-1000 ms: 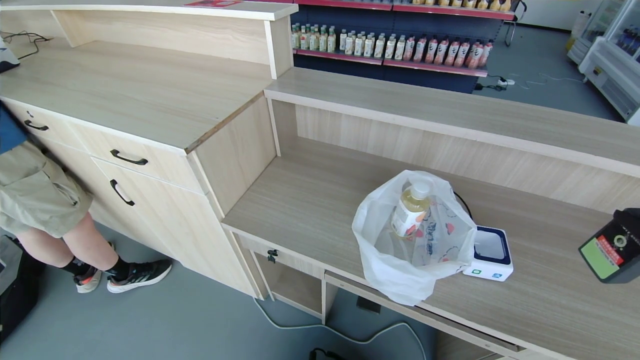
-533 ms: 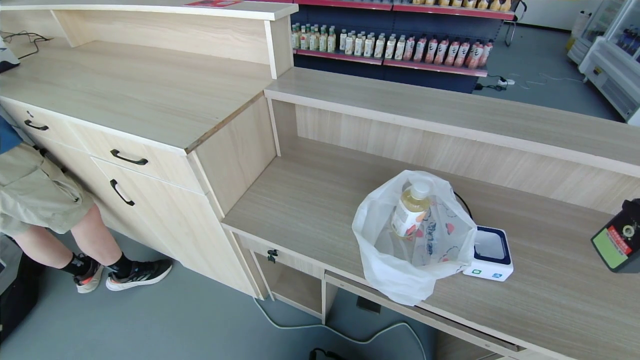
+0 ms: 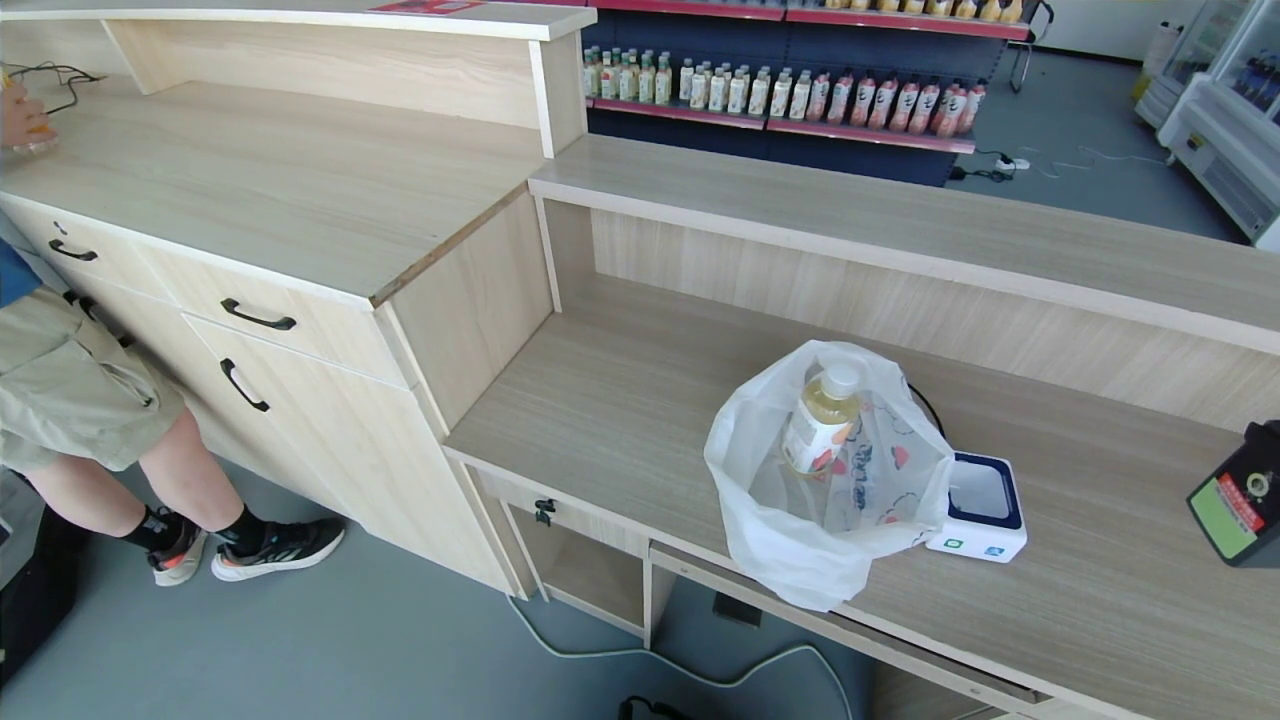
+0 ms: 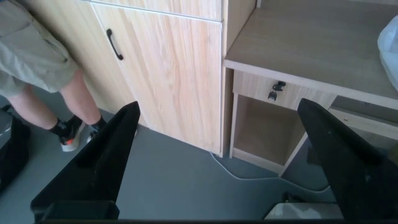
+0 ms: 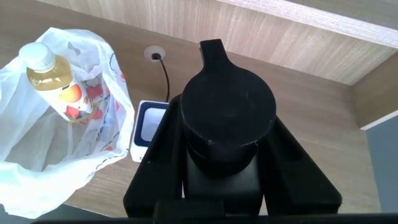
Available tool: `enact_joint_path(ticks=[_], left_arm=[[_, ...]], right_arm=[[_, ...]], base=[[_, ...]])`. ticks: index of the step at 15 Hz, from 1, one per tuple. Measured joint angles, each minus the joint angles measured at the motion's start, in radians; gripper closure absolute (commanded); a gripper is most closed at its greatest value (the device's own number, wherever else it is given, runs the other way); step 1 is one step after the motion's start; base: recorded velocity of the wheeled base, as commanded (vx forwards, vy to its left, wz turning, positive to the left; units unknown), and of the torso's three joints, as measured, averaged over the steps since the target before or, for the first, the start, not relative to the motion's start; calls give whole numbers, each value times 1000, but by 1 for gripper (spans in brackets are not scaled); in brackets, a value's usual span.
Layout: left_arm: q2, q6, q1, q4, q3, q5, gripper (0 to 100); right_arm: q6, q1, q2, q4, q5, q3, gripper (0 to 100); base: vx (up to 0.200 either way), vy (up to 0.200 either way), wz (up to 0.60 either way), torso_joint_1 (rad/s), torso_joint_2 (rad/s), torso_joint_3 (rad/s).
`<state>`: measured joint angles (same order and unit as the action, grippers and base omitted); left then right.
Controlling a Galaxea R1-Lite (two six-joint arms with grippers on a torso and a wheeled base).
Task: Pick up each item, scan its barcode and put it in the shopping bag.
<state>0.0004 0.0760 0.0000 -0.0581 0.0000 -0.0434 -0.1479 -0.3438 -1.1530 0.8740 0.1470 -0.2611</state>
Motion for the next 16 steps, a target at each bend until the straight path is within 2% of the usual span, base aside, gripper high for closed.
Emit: enact_joint_path(ticks=[2,5,7,10,13,16], left_arm=[[0,0,0,0,0,-1,0],[0,1,0,0,0,5,0],[0,1,0,0,0,35,0],[0,0,-1,1,-1,34,0],[0,-1,0,0,-1,29,0],[0,-1,0,0,-1,29,0]], right_arm=[[6,19,16,1,0,18,100],[12,59,39,0,0,39,100],[9,69,47,0,-1,46,100],[7,74,54,0,-9,60,100],[16,113,59,1,-141,73,100],[24,242,20,28,-234,63,100]], base=[[0,0,0,0,0,0],[0,200,0,-1,-1,2],[0,200,0,10,2,5],[0,0,0,0,0,0],[0,0,0,0,0,0],[0,0,0,0,0,0]])
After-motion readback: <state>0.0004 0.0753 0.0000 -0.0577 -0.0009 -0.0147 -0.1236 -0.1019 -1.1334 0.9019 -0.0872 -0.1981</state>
